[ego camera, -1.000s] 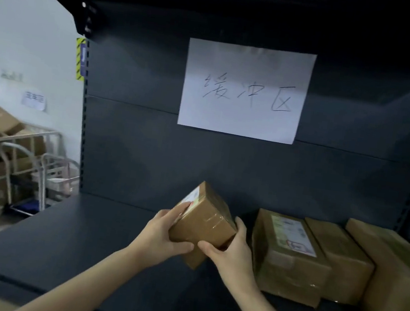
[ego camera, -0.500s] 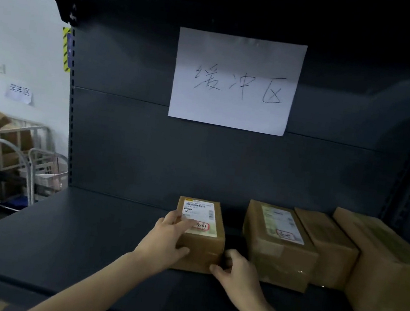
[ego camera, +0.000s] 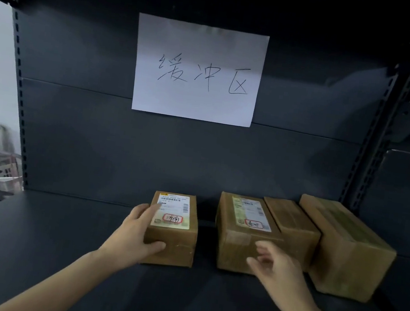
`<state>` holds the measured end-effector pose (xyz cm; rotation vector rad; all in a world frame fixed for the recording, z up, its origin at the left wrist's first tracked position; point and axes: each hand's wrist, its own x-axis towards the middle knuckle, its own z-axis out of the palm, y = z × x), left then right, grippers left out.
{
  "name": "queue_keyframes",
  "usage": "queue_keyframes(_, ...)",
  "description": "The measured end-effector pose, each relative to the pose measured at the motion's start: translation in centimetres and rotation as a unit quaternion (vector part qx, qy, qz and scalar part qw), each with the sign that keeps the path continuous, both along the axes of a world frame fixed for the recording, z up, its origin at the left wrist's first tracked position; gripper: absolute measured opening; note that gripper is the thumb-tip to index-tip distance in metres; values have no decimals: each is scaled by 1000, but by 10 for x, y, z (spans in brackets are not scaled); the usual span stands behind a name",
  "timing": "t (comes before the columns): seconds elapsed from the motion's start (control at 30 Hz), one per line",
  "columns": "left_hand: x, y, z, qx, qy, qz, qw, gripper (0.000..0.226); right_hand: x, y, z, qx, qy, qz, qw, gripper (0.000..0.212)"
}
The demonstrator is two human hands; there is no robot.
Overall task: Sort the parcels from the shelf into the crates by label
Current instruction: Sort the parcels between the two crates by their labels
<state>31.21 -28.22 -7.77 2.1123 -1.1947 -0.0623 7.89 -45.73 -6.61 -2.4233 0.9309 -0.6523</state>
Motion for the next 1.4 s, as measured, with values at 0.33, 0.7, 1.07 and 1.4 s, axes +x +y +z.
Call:
queue_keyframes(0.33, 10, -13, -4, 6, 131, 39, 991, 107, -16, -39, 4, 56, -14, -64, 996, 67)
queue_keyframes(0.7, 20, -16, 2, 24, 152, 31, 988, 92, 30, -32, 8, 162, -43, 41, 985, 59)
queue_keyframes(1.07, 29, -16, -1, -2, 207, -8, 978, 76, 43, -51, -2, 235, -35, 104, 966, 84)
queue_keyframes(1.4, 15, 6, -4, -73, 174, -10, 982, 76, 37, -22, -6, 168, -61, 118, 977, 88)
